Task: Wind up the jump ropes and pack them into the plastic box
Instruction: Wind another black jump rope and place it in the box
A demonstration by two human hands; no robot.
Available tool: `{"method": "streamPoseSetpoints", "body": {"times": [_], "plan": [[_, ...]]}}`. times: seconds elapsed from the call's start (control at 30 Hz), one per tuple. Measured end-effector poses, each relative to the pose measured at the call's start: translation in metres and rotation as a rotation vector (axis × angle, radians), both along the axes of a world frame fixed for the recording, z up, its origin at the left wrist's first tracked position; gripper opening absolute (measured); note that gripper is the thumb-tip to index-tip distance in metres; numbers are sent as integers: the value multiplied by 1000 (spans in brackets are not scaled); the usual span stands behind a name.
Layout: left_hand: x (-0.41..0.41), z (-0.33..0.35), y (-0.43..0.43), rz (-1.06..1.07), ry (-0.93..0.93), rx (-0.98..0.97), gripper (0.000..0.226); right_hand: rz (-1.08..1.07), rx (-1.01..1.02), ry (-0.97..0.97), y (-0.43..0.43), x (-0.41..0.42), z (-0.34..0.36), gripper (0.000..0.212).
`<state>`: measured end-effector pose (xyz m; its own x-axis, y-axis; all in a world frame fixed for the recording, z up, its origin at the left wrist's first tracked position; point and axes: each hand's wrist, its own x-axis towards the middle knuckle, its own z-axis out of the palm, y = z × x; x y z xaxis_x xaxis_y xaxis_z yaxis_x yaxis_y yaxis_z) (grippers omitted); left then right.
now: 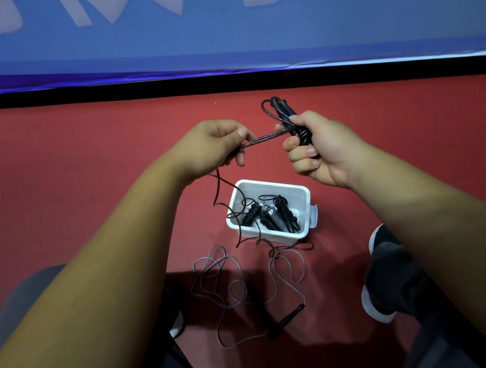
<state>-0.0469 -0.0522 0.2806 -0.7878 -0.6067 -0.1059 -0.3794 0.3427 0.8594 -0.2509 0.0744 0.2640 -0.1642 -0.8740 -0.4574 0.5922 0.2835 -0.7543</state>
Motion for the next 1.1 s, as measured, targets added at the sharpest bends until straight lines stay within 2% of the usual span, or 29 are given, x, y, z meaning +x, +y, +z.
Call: {"method": "streamPoseSetpoints", "body": {"times": [0.27,0.33,0.5,0.73,0.97,1.1], "plan": [[6,-1,-3,-125,-3,132,26,-41,-23,-41,0,-4,2,35],[8,1,-4,-136,-16,168,28,-37,-28,-36,1,-3,4,30],[14,5,-5,-166,-192,-19,23,-5,-12,-19,3,-2,7,20],[15,4,-2,-191,-277,8,24,-53,4,11,2,1,11,25],[16,2,-2,-149,-242,60,24,-88,-27,-93,2,1,15,17],[15,4,-1,-114,-237,68,22,-106,-30,-63,2,-3,17,18]]}}
